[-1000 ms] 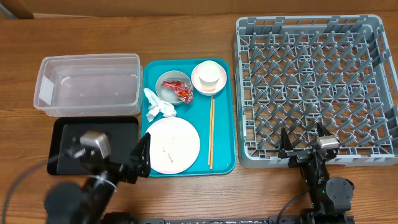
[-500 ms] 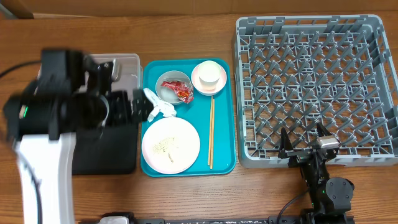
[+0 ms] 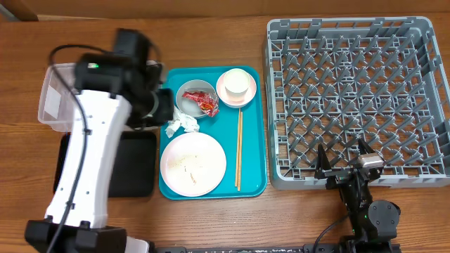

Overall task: Sort waste into correct bins and load items into the dishwasher
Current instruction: 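Move the left gripper over the white tissue on the teal tray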

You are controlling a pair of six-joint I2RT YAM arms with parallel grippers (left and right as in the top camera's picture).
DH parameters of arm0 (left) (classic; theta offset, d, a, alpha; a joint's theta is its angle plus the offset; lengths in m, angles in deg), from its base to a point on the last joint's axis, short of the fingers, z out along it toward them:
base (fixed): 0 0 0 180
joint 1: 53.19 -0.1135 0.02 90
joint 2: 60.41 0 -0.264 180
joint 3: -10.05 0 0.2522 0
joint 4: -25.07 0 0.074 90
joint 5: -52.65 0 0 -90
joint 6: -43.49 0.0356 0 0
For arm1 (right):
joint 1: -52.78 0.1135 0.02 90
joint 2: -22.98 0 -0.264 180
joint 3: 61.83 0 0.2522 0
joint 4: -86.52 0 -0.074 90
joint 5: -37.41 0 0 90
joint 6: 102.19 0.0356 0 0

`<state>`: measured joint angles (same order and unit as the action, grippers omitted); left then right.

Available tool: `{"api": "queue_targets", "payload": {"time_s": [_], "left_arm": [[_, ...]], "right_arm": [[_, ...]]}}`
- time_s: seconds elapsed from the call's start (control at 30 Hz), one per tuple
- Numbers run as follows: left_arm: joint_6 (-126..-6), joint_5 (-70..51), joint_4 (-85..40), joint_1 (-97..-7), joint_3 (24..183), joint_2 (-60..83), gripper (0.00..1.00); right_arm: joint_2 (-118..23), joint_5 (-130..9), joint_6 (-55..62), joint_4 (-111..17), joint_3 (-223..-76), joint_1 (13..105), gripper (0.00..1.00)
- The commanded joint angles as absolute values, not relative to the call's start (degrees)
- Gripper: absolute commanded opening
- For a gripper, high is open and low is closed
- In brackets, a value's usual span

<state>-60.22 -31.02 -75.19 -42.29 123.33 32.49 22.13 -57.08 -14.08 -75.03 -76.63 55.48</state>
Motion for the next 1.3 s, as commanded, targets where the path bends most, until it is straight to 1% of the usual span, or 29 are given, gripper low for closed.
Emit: {"api": "queue_targets", "payload": {"time_s": [0.0,0.03,0.07,0.1,0.13,0.17,0.3,0.5,0.63,0.67,0.8,0.97,1.17,1.27], "left_arm": [[-69.01,-46.01,-73.39,-34.75,122.72,31.73,0.06],[-69.73,-47.46,-72.10,-32.33,122.31,31.75,0.11],[-69.88,-48.11,-71.21,-31.08,121.96,31.77,0.17],[-69.91,-48.75,-69.63,-29.37,121.15,31.83,0.38],[-69.95,-48.92,-68.45,-28.41,120.36,31.88,0.48],[-71.04,-48.92,-66.60,-27.21,118.59,31.99,0.54],[-74.82,-48.90,-62.71,-26.86,112.05,32.07,0.56],[-74.84,-52.29,-49.72,-26.90,100.49,32.07,0.61],[-74.84,-54.32,-42.62,-27.01,94.88,32.12,0.70],[-74.84,-55.02,-40.91,-27.14,93.50,32.12,0.74],[-74.82,-56.22,-36.78,-28.87,89.91,32.12,0.79],[-74.71,-55.87,-32.74,-31.39,86.57,32.12,0.88],[-69.10,-55.06,-23.76,-31.95,82.11,32.12,0.87],[-66.69,-55.08,-22.49,-31.95,81.96,32.12,0.85]], "right_arm": [[22.75,-57.19,-13.90,-75.29,-76.04,55.33,1.00],[22.75,-57.19,-13.90,-75.29,-76.04,55.33,1.00],[22.75,-57.19,-13.90,-75.29,-76.04,55.33,1.00],[22.77,-57.19,-13.90,-75.29,-76.04,55.33,0.99],[22.77,-57.19,-13.90,-75.29,-76.04,55.33,1.00],[22.75,-57.19,-13.90,-75.29,-76.04,55.33,1.00],[22.75,-57.19,-13.90,-75.29,-76.04,55.33,1.00],[22.75,-57.19,-13.90,-75.29,-76.04,55.33,1.00],[22.75,-57.19,-13.90,-75.29,-76.04,55.33,1.00],[22.75,-57.19,-13.90,-75.29,-76.04,55.33,1.00],[22.75,-57.19,-13.90,-75.29,-76.04,55.33,1.00],[22.75,-57.19,-13.90,-75.29,-76.04,55.33,1.00],[22.75,-57.19,-13.90,-75.29,-76.04,55.33,1.00],[22.75,-57.19,-13.90,-75.29,-76.04,55.33,1.00]]}}
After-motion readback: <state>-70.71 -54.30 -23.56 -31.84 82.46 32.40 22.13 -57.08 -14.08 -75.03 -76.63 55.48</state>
